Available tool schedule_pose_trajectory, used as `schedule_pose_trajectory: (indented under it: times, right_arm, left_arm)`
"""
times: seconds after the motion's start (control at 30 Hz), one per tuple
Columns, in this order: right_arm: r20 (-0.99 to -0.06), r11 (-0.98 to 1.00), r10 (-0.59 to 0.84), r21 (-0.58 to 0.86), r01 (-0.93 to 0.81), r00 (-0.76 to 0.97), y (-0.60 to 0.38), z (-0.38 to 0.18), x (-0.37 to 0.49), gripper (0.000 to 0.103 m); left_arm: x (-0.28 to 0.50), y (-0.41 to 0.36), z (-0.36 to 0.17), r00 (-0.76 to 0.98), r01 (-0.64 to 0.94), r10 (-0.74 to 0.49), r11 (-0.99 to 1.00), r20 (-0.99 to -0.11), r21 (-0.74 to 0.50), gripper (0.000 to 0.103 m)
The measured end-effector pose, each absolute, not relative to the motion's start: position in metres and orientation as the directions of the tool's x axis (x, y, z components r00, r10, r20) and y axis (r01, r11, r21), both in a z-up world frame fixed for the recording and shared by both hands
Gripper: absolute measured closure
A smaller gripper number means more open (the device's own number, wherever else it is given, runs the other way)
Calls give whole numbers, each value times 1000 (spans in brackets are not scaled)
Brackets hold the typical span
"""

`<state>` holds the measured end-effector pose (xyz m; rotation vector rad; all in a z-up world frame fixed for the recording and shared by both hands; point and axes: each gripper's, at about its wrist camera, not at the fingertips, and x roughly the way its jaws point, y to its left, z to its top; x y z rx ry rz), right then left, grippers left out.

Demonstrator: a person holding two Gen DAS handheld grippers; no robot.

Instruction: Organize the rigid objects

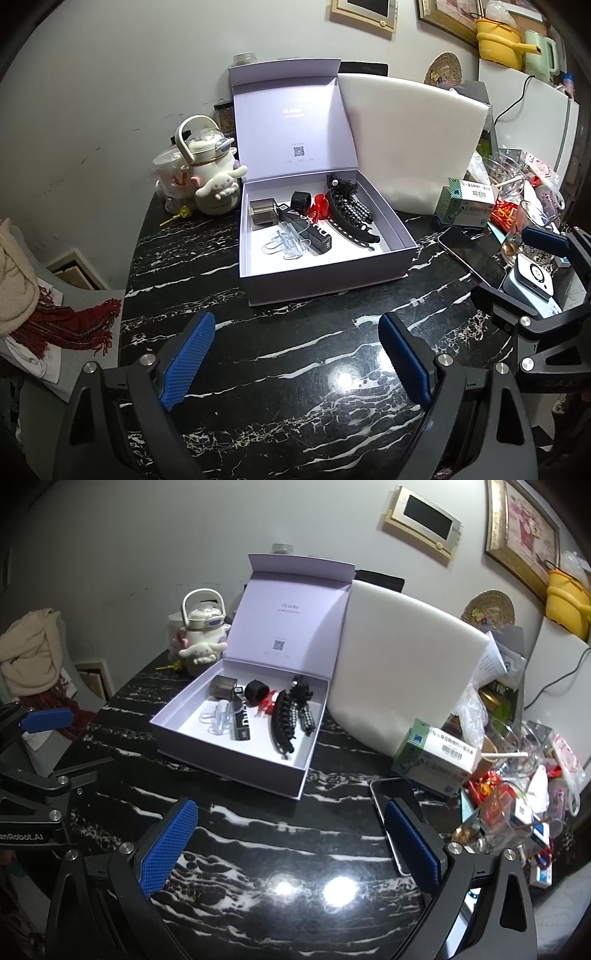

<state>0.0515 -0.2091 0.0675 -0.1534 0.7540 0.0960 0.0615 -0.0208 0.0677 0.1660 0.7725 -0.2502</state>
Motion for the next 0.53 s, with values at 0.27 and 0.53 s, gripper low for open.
schedule_pose_trajectory:
  times: [0.27, 0.53]
  right_arm:
    - [-697, 986, 33, -96, -140, 717, -211, 65, 55, 1]
    - [-705, 987, 34, -88, -135, 708, -215, 61, 58, 1]
  left_arm:
    - [64, -21, 64, 672, 288, -177, 957, -719, 33, 12]
    - [67, -25, 61, 665, 292, -174, 956, -727, 38, 12]
